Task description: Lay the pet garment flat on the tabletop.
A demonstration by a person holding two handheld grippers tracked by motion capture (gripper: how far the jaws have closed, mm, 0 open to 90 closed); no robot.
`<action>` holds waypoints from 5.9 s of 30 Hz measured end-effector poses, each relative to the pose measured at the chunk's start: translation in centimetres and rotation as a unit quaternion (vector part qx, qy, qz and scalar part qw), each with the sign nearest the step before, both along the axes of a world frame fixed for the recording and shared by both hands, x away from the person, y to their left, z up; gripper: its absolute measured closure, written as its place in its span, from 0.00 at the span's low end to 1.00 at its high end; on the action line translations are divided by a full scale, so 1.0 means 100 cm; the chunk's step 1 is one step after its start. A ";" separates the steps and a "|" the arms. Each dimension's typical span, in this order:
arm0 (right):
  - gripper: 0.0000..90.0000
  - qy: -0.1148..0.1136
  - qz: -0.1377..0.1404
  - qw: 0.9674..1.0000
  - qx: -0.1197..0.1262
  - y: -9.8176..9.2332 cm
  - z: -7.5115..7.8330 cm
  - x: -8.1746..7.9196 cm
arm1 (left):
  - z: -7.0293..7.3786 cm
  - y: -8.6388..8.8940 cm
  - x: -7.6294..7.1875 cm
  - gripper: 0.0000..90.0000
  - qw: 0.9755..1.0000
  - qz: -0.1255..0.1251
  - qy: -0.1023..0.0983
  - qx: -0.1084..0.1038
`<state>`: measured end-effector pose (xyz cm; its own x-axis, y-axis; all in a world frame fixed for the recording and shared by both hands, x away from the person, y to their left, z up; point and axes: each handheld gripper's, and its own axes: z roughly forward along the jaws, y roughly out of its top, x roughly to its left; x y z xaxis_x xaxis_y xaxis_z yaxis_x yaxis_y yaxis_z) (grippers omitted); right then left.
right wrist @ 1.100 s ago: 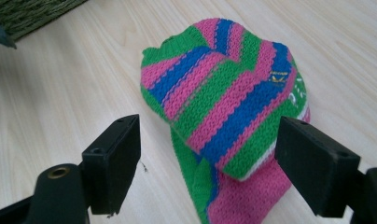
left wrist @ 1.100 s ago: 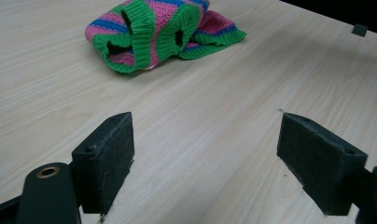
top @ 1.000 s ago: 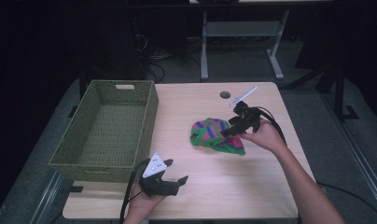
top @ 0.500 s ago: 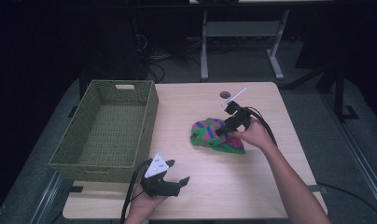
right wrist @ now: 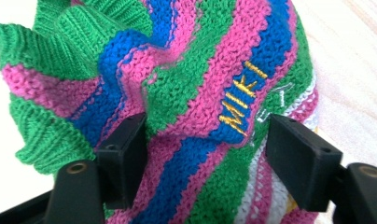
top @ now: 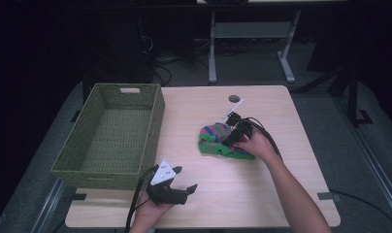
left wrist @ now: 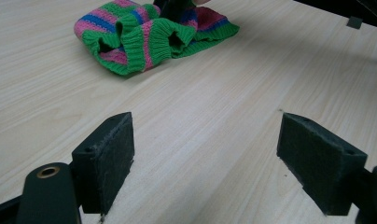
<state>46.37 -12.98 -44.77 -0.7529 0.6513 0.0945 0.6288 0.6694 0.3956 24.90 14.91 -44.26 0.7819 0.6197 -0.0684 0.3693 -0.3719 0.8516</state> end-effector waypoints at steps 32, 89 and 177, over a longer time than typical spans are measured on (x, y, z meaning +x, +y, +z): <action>0.79 0.020 -0.025 0.998 0.056 -0.012 0.006 -0.005 | 0.000 0.001 0.001 0.21 1.000 0.006 0.004 -0.006; 0.79 -0.045 0.071 0.980 0.183 -0.057 0.091 -0.128 | 0.012 0.012 -0.008 0.20 0.997 0.018 -0.039 -0.062; 0.67 0.007 0.220 0.974 0.061 0.065 0.012 -0.154 | 0.010 0.015 -0.004 0.20 0.998 0.018 -0.028 -0.051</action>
<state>30.93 -6.45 -43.53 -0.9546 0.2497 0.1622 0.2975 0.8238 0.4826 24.47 16.44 -43.27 0.7638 0.6391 -0.0901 0.3319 -0.2692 0.9041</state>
